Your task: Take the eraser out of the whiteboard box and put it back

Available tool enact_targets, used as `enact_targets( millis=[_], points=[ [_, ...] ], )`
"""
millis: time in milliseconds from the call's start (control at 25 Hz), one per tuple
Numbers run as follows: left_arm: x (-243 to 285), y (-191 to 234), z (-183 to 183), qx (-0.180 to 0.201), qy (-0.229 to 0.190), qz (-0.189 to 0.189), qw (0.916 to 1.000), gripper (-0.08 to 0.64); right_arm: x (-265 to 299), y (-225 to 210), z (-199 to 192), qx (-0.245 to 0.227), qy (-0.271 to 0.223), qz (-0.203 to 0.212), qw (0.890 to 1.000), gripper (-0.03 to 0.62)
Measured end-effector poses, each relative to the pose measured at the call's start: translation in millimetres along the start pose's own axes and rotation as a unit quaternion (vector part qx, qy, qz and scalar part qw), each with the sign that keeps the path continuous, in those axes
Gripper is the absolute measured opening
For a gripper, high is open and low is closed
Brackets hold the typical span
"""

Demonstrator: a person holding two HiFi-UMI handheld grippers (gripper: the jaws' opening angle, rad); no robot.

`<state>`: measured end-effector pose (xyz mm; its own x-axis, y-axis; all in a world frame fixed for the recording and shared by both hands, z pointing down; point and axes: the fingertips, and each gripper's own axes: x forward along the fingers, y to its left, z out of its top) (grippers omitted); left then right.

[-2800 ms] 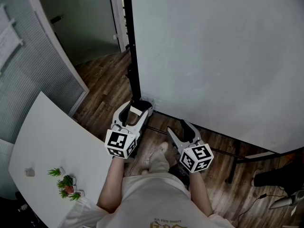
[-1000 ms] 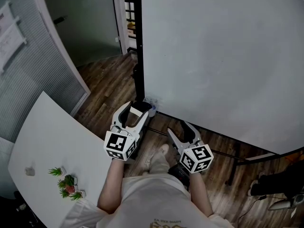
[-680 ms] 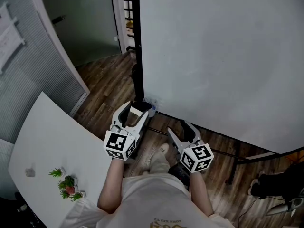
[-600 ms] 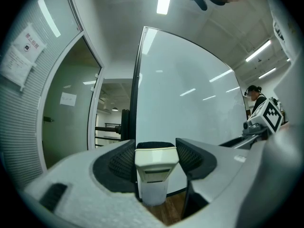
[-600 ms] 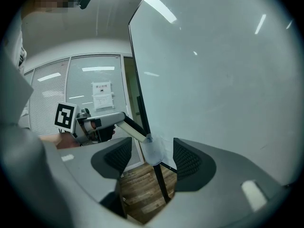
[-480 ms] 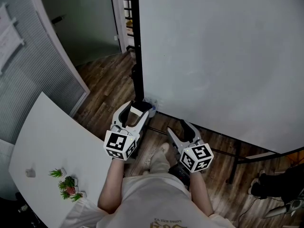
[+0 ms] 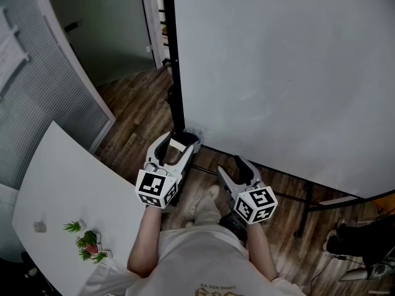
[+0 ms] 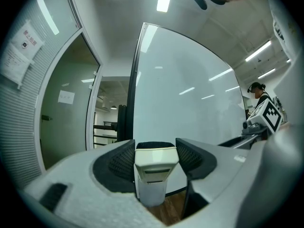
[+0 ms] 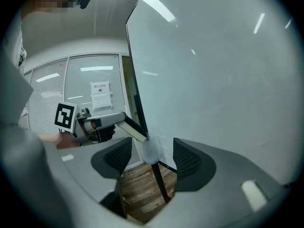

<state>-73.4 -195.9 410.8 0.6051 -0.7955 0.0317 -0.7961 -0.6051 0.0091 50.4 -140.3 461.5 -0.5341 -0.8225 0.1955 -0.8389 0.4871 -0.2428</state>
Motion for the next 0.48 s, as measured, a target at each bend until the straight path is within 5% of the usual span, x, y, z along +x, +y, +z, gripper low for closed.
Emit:
enact_targets(
  millis=[480],
  points=[
    [9, 1, -11, -0.001, 0.018, -0.002, 0.9998, 0.264, 2, -10, -6, 0.008, 0.004, -0.006, 1.0, 0.275]
  ],
)
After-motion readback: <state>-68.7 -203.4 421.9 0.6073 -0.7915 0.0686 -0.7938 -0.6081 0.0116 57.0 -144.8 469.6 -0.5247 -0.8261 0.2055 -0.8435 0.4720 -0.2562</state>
